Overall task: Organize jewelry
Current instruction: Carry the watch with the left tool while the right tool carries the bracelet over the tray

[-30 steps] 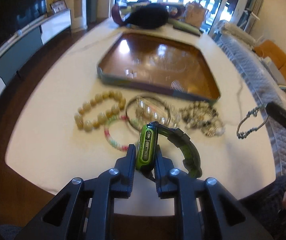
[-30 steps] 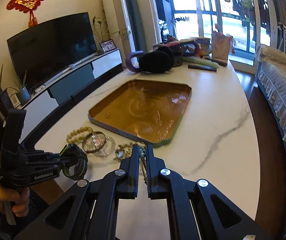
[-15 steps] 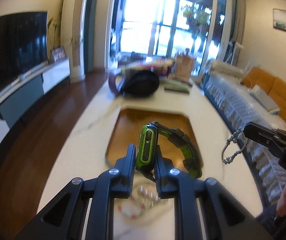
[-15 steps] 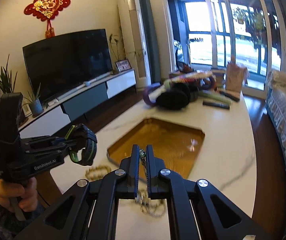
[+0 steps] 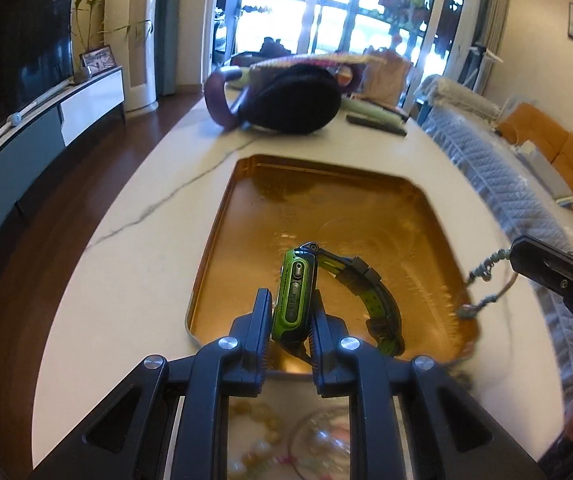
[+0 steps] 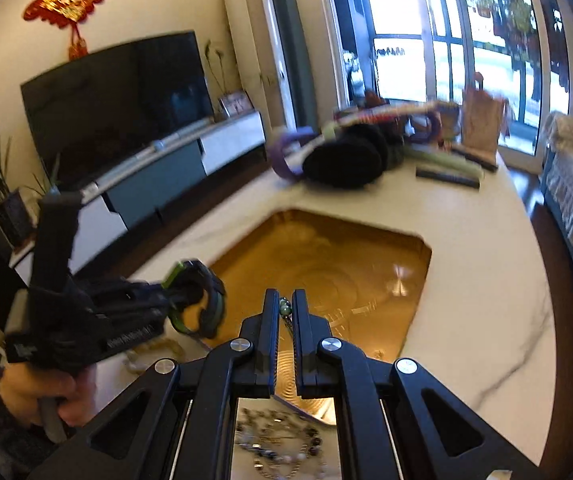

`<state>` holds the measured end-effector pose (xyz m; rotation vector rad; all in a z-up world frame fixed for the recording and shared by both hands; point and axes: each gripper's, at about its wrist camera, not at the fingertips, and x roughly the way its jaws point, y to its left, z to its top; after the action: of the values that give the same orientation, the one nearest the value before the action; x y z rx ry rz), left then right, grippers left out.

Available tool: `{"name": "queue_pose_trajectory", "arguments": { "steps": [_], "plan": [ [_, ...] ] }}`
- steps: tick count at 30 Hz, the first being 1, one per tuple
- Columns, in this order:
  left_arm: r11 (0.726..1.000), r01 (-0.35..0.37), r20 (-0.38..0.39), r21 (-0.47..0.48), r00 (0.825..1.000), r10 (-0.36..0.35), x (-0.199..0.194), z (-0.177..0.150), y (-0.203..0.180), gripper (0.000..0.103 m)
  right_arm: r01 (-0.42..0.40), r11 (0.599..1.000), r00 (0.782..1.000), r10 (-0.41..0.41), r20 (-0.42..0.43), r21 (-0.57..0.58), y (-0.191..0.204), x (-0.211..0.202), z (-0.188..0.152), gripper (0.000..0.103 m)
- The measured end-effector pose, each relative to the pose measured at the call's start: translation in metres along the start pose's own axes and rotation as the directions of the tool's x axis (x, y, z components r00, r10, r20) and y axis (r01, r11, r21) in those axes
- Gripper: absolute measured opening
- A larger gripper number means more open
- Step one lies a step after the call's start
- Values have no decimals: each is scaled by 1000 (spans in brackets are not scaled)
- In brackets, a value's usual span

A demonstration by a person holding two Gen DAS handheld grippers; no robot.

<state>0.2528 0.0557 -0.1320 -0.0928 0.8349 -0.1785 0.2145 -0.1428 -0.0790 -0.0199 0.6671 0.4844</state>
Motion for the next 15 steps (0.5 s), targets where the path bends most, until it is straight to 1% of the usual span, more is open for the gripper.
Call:
{"name": "queue_pose_trajectory", "arguments": {
  "steps": [3, 6, 8, 9, 10, 12, 14, 15],
  "plan": [
    [1000, 2, -29, -11, 1000, -2, 17, 0, 3, 18, -10, 1000, 1000, 11, -19, 24, -11, 14, 1, 6],
    [999, -3, -67, -51, 998, -1, 31, 2, 6, 18, -18, 1000, 999, 19, -31, 14, -14, 23, 3, 6],
    [995, -1, -103, -104, 995, -10, 42, 0, 10, 18, -21, 1000, 998, 22, -51, 11, -15, 33, 3, 6],
    [991, 24, -114, -135, 993, -39, 47, -2, 11, 18, -19, 1000, 998, 19, -64, 10, -17, 39, 2, 6],
    [990, 35, -107, -140, 993, -50, 46, -5, 10, 18, -18, 1000, 997, 19, -77, 15, -19, 44, 0, 6],
    [992, 24, -114, -126, 993, -38, 49, -4, 4, 18, -15, 999, 995, 18, -101, 29, -21, 52, -3, 6],
    [989, 51, -115, -136, 991, -67, 51, -5, -2, 18, 12, 999, 991, -6, -135, 48, -31, 61, -9, 6],
    [991, 42, -115, -131, 992, -57, 50, -6, -5, 18, 20, 998, 989, -10, -151, 65, -36, 65, -12, 6]
  ]
}}
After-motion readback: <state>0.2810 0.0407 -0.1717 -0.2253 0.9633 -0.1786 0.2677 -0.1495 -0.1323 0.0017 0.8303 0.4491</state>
